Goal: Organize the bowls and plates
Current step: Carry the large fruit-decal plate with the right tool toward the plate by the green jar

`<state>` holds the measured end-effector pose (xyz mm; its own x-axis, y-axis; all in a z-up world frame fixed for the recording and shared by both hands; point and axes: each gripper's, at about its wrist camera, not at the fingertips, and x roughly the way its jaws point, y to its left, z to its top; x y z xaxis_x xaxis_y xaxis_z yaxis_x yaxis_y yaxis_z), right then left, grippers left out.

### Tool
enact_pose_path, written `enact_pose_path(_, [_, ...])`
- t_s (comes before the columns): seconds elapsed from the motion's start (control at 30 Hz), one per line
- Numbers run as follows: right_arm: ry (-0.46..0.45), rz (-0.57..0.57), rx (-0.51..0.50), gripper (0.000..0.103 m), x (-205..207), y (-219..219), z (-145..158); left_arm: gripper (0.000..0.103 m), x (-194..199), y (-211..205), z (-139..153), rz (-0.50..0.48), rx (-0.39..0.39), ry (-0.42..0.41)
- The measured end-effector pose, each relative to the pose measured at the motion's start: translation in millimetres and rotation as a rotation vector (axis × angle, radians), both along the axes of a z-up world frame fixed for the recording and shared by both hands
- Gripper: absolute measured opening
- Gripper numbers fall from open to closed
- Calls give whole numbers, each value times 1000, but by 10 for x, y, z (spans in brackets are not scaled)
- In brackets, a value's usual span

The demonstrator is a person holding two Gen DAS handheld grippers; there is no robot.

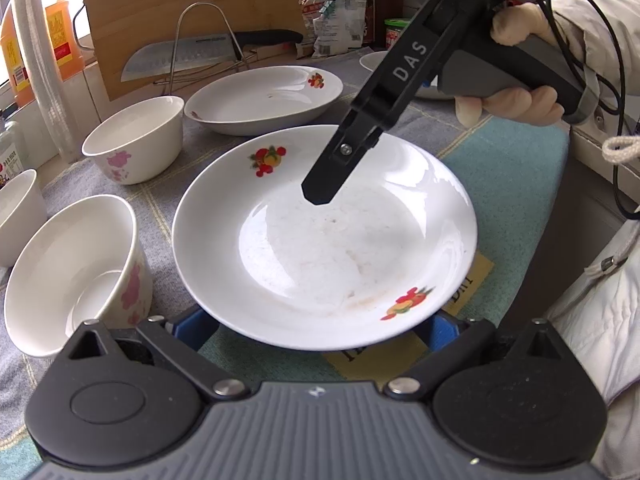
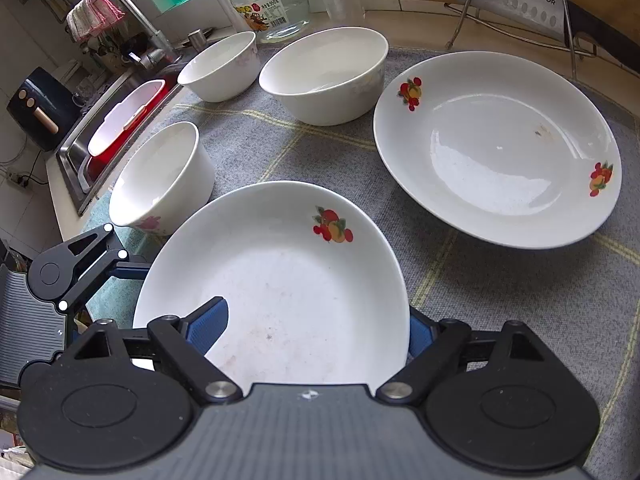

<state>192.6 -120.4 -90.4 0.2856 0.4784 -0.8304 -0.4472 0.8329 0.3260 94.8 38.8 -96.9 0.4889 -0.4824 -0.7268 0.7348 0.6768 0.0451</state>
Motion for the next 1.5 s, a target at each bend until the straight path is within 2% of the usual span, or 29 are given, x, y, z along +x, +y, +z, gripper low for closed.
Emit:
enact_pose_path(0.67, [-32, 4, 4, 93, -76, -132, 136, 101, -12, -78, 125, -19, 5, -16])
enact_pose_path(1.5, [-98, -63, 15, 93, -91, -755, 402, 101, 220, -656, 400, -68, 15, -42])
